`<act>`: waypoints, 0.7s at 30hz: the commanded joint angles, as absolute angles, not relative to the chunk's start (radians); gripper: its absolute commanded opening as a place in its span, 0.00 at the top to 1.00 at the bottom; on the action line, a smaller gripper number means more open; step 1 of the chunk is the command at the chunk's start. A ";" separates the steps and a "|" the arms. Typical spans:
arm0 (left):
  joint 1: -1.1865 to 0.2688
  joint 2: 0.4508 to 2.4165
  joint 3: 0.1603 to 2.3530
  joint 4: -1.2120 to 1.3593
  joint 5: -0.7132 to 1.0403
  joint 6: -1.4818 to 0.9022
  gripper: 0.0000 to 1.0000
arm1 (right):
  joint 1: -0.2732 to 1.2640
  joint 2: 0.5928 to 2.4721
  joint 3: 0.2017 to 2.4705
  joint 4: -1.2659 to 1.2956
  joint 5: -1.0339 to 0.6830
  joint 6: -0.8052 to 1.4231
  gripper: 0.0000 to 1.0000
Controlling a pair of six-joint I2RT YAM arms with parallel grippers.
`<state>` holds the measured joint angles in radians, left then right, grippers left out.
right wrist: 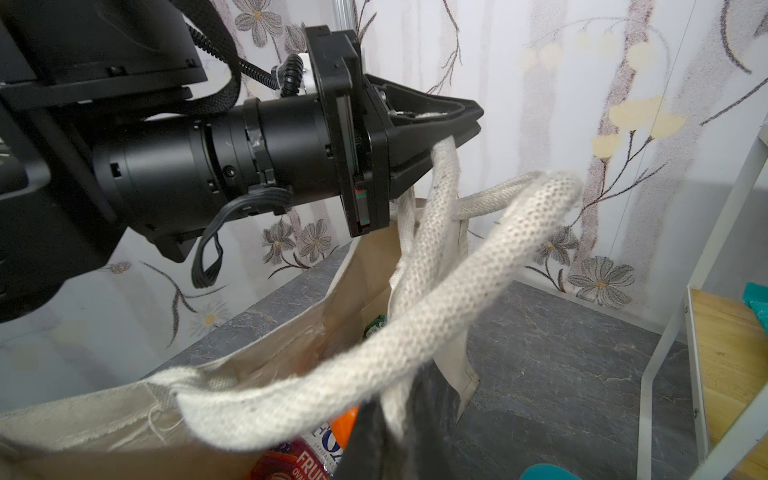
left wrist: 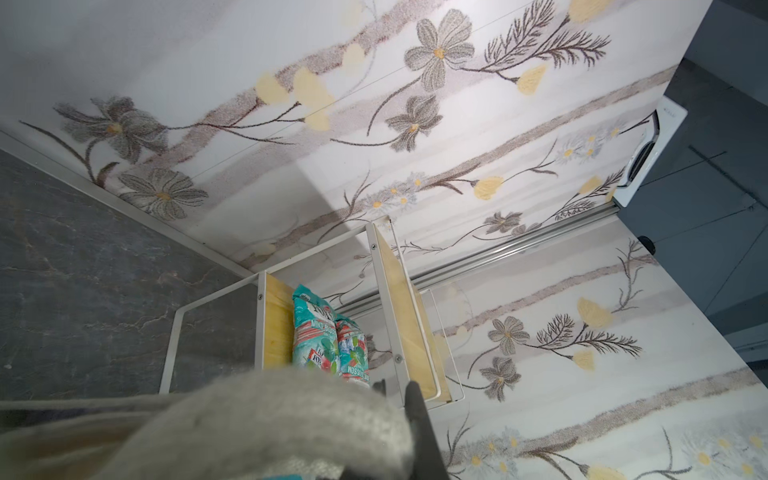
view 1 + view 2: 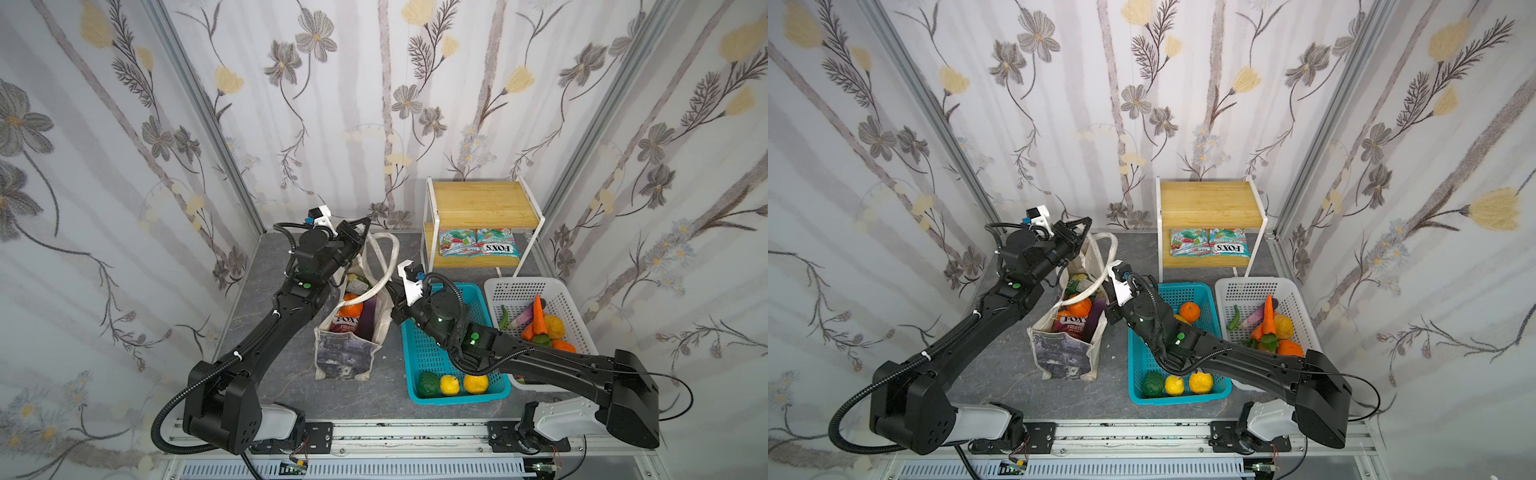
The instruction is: Place the food into the grocery bag and tie it
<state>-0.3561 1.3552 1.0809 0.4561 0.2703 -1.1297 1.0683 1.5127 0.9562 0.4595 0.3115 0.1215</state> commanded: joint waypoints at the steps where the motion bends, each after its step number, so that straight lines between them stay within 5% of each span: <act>1: -0.357 1.315 1.059 0.517 0.278 -1.131 1.00 | 1.043 1.497 0.941 0.499 0.208 0.144 0.91; 3: -0.357 1.283 1.036 0.517 0.286 -1.133 1.00 | 1.010 1.480 0.926 0.493 0.132 0.172 0.55; 6: -0.357 1.262 1.003 0.515 0.301 -1.135 1.00 | 0.965 1.438 0.896 0.496 0.086 0.210 0.30; 10: -0.351 1.211 0.969 0.515 0.302 -1.136 1.00 | 0.901 1.377 0.834 0.528 0.067 0.223 0.20; 19: -0.333 1.207 0.983 0.517 0.349 -1.152 1.00 | 0.750 1.443 0.895 0.395 -0.037 0.214 0.18; 21: -0.321 1.205 0.982 0.516 0.356 -1.149 1.00 | 0.741 1.447 0.914 0.356 -0.039 0.209 0.01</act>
